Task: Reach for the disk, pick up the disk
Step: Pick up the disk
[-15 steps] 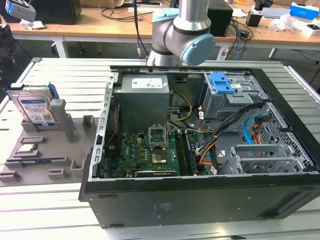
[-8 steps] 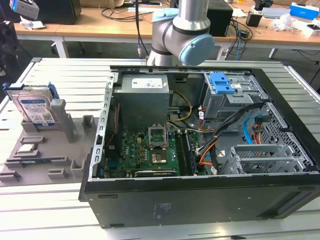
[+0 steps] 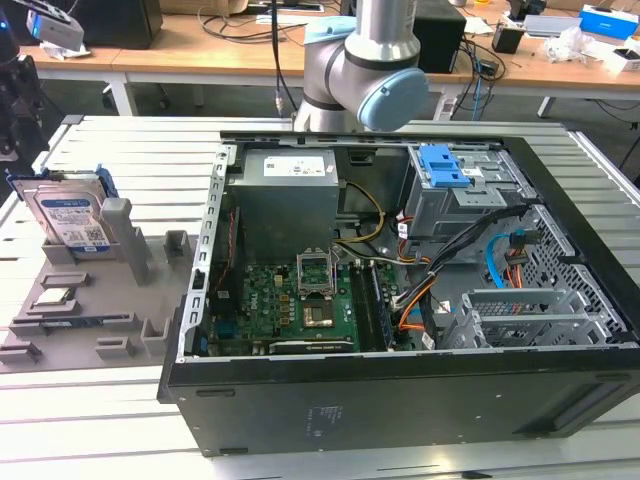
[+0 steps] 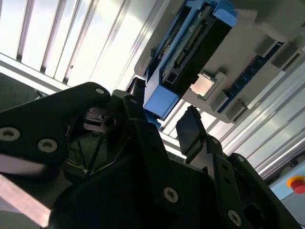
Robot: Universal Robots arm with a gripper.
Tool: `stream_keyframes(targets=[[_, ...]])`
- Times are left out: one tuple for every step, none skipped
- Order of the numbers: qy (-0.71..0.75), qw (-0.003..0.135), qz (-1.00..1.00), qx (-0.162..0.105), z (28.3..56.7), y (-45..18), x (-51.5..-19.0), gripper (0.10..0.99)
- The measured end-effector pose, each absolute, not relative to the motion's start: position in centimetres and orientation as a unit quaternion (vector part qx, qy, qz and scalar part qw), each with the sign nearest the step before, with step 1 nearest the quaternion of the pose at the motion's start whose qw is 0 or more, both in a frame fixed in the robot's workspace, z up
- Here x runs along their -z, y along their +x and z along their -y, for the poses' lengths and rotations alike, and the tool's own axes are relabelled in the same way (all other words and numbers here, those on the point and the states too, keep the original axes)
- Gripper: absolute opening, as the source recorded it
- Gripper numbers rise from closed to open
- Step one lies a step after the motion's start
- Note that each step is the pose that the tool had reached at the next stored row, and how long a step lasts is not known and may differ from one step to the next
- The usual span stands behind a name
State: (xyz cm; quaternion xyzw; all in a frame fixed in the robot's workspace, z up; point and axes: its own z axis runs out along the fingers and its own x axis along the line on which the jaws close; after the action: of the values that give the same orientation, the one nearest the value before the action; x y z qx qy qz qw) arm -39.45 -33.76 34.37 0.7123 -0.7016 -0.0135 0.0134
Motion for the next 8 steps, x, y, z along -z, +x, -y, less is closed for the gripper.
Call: stream_keyframes(targets=[[0.712,0.014,0.702,0.013,33.8,-39.4,-34.2,0.541],[0.712,0.014,0.702,0.013,33.9,-39.4,-34.1,0.541],[0.712,0.014,0.702,0.013,34.0,-39.4,-34.0,0.541],[0.712,0.014,0.702,0.013,34.0,-39.4,-33.8,0.541],[0.712,0.014,0.702,0.013,34.1,-39.4,-33.5,0.541],[0.712,0.014,0.702,0.013,34.2,-39.4,-33.2,0.541],[0.712,0.014,0.702,0.013,34.2,-39.2,-32.8,0.541],[0.712,0.014,0.702,0.013,34.2,-39.1,-32.6,0.541]])
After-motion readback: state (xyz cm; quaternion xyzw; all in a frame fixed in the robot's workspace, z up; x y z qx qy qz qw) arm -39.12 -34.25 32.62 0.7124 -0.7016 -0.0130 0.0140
